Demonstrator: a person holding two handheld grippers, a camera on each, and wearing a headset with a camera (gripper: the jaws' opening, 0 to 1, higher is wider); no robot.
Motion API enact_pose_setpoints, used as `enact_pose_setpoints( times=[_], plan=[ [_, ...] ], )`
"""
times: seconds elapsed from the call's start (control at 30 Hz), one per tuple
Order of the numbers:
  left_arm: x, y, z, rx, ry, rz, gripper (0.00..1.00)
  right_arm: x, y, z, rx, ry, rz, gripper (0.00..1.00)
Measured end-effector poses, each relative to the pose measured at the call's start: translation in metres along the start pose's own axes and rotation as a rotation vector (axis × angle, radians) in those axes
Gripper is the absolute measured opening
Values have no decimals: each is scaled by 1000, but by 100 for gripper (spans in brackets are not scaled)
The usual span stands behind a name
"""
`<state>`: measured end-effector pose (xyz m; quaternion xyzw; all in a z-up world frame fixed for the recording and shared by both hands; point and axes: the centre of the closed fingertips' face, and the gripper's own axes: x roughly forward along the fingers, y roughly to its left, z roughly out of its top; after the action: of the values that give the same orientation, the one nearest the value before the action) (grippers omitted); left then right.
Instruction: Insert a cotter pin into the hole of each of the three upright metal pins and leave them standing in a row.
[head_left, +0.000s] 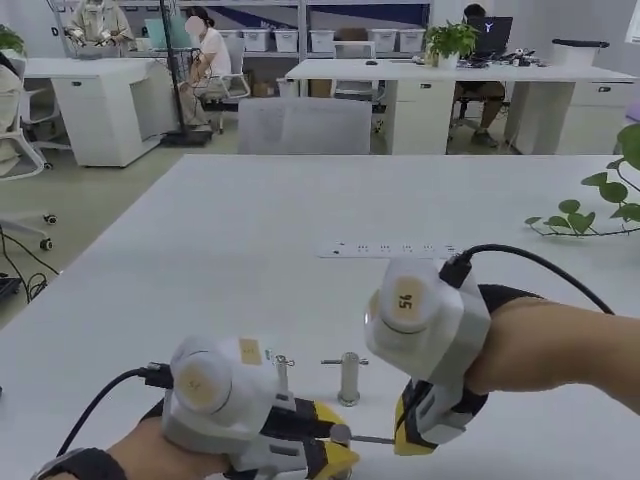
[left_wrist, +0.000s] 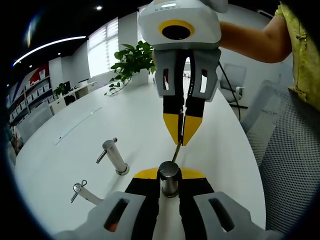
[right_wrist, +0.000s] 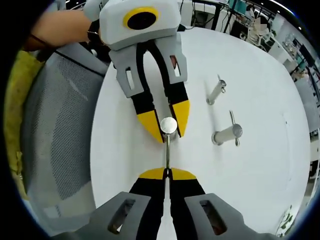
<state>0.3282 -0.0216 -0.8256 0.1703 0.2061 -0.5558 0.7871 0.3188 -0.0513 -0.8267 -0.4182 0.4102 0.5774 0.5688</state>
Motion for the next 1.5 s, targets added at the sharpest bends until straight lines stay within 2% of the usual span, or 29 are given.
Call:
enact_pose_setpoints(
  times=[0.73,0.87,1.03,1.5],
  plan=[
    [0,0,-1,-16,0,19,12,4,0,7,-19,10,14,2],
    [-1,0,-2,-8,6,16,12,3,-1,7,-21,12,16,2],
    [-1,1,-9,5,38,15,13,3,-1,8,-26,12,15,2],
    [-1,-1,-8,-6,31,9,12,5,-1,11,-55,25,20,2]
  ],
)
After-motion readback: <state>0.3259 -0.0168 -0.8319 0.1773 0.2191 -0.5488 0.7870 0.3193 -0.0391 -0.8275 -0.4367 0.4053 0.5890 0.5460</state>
